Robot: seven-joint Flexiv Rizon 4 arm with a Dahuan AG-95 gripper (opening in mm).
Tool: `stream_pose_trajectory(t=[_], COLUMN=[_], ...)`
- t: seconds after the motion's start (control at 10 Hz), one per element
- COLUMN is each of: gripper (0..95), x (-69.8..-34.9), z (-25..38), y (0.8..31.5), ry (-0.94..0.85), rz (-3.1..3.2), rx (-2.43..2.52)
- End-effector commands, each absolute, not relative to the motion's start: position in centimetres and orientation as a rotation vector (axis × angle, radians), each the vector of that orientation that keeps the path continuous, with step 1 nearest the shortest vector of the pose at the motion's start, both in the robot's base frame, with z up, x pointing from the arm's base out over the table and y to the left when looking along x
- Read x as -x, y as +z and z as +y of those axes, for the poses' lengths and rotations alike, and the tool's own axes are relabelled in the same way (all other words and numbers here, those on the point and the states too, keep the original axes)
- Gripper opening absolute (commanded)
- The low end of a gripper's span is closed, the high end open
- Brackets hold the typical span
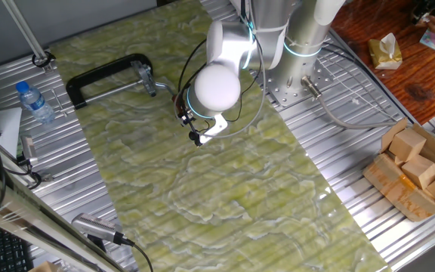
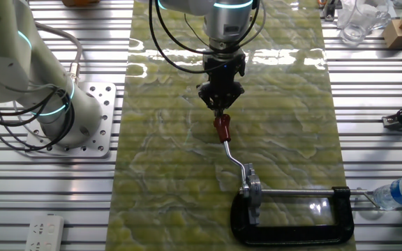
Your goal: Pull up the lever
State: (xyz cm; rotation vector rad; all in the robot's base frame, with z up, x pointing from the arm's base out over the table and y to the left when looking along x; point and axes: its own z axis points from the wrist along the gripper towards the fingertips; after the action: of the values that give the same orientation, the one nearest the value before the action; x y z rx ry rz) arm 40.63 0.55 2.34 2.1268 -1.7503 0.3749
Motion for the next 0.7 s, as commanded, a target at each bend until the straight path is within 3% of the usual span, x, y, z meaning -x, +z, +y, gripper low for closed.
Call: stream_pose_trajectory(t=[0.1, 0.7], gripper=[0.0, 0.0], x=[-40.88, -41.37], z=[0.54, 0.46], y=[2.21, 2.2], ry=[0.383, 0.384], rz=[-1.751, -1.736], rx=[-2.132, -2.14])
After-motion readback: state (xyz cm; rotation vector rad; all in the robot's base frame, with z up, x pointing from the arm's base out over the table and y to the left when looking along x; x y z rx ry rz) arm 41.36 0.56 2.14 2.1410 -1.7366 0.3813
